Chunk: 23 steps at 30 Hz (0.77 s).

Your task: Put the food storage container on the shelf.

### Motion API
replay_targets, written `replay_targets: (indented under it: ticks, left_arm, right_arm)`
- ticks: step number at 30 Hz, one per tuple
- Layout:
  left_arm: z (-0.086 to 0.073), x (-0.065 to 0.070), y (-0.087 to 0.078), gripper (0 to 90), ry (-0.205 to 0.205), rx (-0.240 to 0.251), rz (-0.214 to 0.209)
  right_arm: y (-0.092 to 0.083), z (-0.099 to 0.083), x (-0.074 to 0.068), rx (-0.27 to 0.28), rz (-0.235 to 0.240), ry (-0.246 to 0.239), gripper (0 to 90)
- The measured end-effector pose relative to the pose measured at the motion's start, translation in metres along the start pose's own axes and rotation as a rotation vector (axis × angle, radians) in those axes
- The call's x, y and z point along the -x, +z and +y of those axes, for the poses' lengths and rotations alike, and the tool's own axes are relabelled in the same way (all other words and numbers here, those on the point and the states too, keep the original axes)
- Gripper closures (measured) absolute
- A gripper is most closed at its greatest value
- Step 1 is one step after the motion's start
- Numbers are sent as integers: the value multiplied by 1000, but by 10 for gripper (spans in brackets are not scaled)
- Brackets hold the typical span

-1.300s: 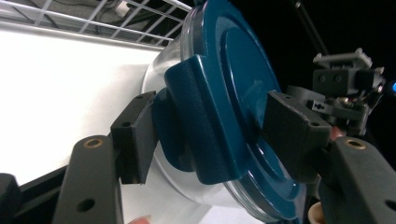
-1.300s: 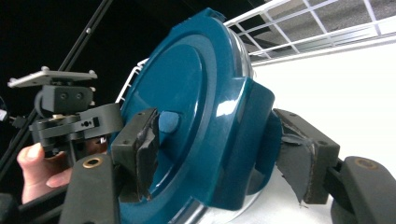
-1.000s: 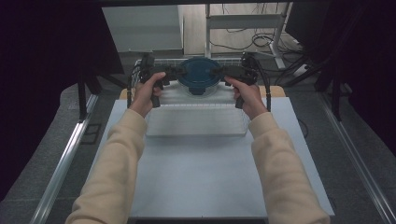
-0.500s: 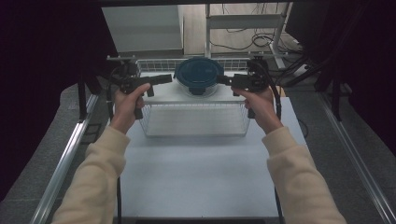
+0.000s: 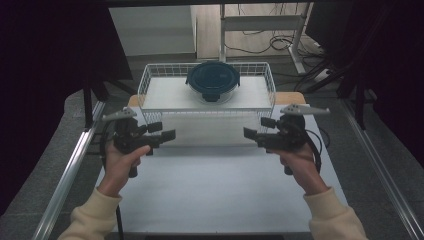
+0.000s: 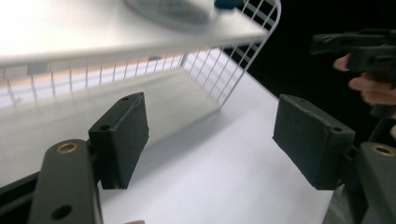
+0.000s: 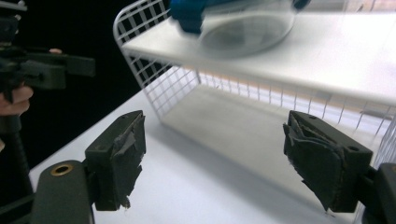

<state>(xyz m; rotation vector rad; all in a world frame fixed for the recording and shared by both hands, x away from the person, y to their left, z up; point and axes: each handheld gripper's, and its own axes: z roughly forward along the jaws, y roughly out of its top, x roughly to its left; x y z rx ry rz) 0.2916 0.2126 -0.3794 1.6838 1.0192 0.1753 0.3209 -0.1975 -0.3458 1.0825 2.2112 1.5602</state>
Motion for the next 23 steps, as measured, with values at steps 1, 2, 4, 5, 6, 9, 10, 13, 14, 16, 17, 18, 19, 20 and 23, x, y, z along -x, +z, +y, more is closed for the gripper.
replay_targets:
  ticks: [1,2,4,5,6,9,10,13,14,16,17,18,19,20,23]
  left_arm:
    - [-15,2,-3,256,0,-4,-1]
    - [-23,3,-4,256,-1,-11,2]
    - [-30,3,-5,255,-1,-20,5]
    - [-44,5,-5,254,0,-40,16]
    - [-44,5,-5,253,0,-40,16]
    - [-68,8,-2,252,13,-76,58]
    - [-68,8,-2,254,13,-76,58]
    - [-91,5,7,258,-17,-123,71]
    - [-91,5,7,259,-17,-123,71]
    - [-96,3,10,259,-19,-136,89]
    - [-97,3,10,259,-13,-136,99]
    - [-97,3,10,258,-13,-136,99]
    - [-97,3,8,258,-14,-131,100]
    - [-97,2,7,257,-12,-127,104]
    - [-99,1,4,253,-11,-126,114]
  right_arm:
    - [-4,-20,-2,-13,1,-8,213]
    - [-5,-30,-2,-20,-2,-10,213]
    - [-7,-50,-2,-30,-10,-19,216]
    - [-7,-59,-2,-41,-15,-22,216]
    - [-7,-68,-1,-46,-21,-29,218]
    - [-6,-89,4,-86,-28,-27,219]
    - [-6,-89,4,-86,-28,-27,219]
    - [-9,-109,12,-78,-35,17,220]
    - [-9,-113,15,-84,-31,33,219]
    - [-11,-117,19,-94,-50,29,219]
    - [-13,-117,20,-84,-55,31,219]
    - [-15,-117,20,-77,-47,44,218]
    - [-17,-116,20,-62,-39,53,218]
    - [-20,-114,20,-43,-33,57,217]
    - [-23,-112,20,-17,-43,49,207]
